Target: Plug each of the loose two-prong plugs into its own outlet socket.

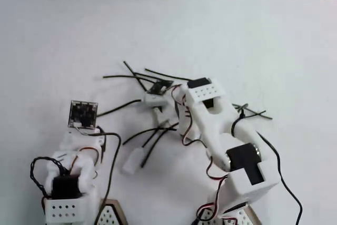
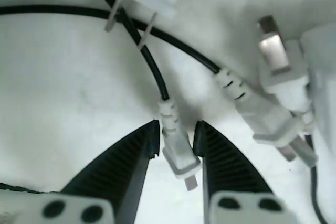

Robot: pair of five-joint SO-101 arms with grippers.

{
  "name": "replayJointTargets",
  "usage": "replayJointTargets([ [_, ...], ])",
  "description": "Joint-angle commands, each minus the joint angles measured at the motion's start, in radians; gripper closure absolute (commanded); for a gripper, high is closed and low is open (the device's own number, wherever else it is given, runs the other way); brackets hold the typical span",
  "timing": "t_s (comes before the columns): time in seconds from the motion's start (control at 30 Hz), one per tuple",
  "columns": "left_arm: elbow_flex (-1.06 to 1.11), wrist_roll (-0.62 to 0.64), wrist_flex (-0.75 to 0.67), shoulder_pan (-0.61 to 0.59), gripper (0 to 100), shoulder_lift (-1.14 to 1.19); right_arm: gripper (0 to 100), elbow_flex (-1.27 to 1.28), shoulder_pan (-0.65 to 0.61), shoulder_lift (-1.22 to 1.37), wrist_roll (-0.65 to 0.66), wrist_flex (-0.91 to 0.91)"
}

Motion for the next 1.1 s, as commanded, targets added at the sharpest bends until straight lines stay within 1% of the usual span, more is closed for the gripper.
replayJointTargets([
  [0.0, -0.012, 0.000, -0.020, -0.007, 91, -0.012, 88.2, -0.035, -0.007, -0.015, 0.005, -0.005],
  [0.23, -0.012, 0.000, -0.020, -0.007, 91, -0.012, 88.3, -0.035, -0.001, -0.015, 0.005, 0.005],
  [0.47, -0.011, 0.000, -0.020, -0.007, 91, -0.012, 88.5, -0.084, 0.001, -0.005, 0.005, 0.102],
  [0.63, -0.011, 0.000, -0.020, -0.007, 91, -0.012, 96.8, -0.083, 0.001, -0.004, 0.009, 0.101],
  [0.87, -0.011, 0.000, -0.018, -0.007, 91, -0.012, 89.5, -0.081, 0.008, -0.004, 0.009, 0.143],
  [1.07, -0.011, 0.000, -0.018, -0.007, 91, -0.012, 90.6, -0.072, 0.012, -0.002, 0.009, 0.148],
])
